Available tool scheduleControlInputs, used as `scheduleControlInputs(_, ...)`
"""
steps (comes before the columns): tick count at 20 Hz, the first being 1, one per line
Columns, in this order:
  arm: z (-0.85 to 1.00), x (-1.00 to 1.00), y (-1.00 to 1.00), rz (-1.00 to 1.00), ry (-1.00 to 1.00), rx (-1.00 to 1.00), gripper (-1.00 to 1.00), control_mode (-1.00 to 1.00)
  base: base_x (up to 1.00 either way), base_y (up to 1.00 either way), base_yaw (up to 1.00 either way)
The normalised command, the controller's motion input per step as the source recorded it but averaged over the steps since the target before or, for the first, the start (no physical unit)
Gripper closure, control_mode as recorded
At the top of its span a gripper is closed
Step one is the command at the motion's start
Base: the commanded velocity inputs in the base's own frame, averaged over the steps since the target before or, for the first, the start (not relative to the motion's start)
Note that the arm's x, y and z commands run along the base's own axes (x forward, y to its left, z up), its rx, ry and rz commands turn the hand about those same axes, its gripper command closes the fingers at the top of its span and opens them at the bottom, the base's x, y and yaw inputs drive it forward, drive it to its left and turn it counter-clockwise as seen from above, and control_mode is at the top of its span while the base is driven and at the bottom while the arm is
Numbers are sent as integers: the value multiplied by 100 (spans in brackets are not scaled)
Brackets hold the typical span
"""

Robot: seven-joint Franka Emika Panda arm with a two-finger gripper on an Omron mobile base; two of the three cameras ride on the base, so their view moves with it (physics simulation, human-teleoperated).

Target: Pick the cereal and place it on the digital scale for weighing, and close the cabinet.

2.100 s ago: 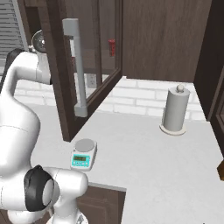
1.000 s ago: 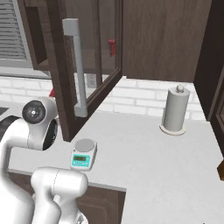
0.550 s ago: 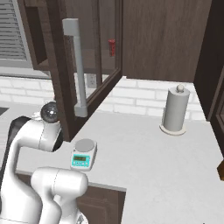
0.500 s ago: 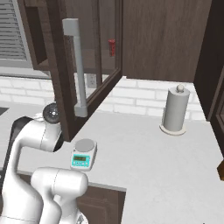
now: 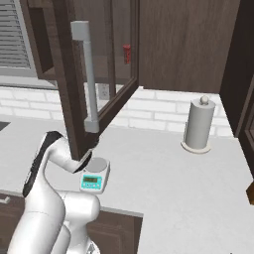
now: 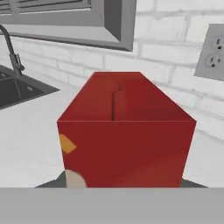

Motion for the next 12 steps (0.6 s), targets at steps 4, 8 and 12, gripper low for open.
scheduleControlInputs(4,-21,36,-10,24,0,0,100,-100,0,0,0)
scheduleControlInputs(8,-46,20,-17,20,-4,4,100,-100,0,0,0)
scheduleControlInputs(12,-6,3,-28,14,-4,4,100,-100,0,0,0)
